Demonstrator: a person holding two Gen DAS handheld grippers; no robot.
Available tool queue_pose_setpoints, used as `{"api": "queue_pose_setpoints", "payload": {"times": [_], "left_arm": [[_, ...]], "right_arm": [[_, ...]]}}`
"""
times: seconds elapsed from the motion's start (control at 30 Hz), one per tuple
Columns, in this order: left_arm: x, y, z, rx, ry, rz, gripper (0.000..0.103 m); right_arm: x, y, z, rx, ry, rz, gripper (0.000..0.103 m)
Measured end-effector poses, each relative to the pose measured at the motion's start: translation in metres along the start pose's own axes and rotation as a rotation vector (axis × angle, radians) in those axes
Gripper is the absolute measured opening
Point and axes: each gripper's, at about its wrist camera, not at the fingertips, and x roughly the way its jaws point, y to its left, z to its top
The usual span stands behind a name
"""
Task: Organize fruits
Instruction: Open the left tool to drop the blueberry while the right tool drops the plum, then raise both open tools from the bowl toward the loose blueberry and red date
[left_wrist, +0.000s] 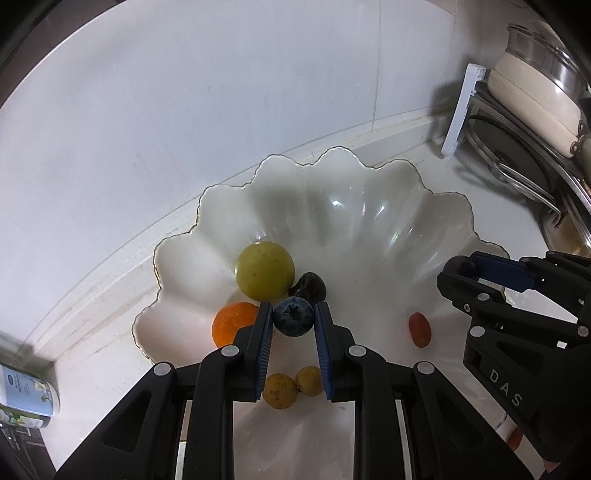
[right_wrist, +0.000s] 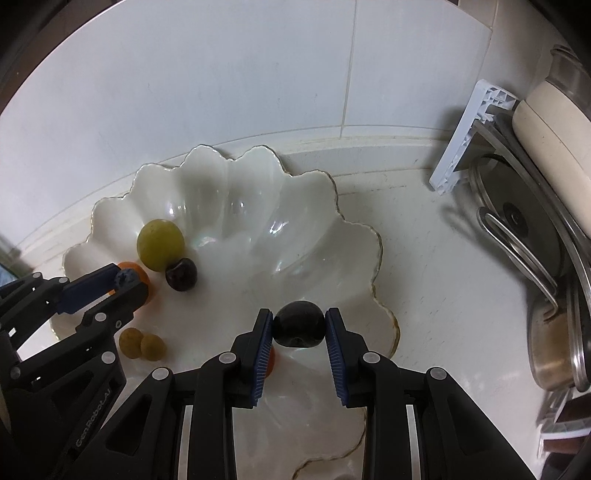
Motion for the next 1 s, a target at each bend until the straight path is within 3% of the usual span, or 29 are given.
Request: {"api": "queue_pose_setpoints", "payload": {"times": [0.2, 0.27, 0.33, 0.63, 1.0], "left_arm": [[0.001, 0.001, 0.000, -0.007, 0.004, 0.002, 0.025], [0.001, 0.002, 0.001, -0.012, 0.004, 0.004, 0.029], [0.000, 0.003, 0.001, -0.019, 0.002, 0.004, 0.042], [-0.015, 0.011, -0.004, -0.047, -0.035, 0.027, 0.043], [-0.060, 0.015, -0.011, -0.047, -0.122, 0.049, 0.046]], "right_arm": [[0.001, 0.001, 0.000, -0.003, 0.004, 0.005, 0.031], [0.001, 0.000, 0.000, 0.001, 0.005, 0.010, 0.031], [0.001, -0.001, 0.000, 0.010, 0.011, 0.017, 0.032], [-0.011, -0.001, -0.004, 0.015, -0.008, 0.015, 0.034], [-0.059, 0.002, -0.017, 0.000, -0.118, -0.004, 0.034]]}}
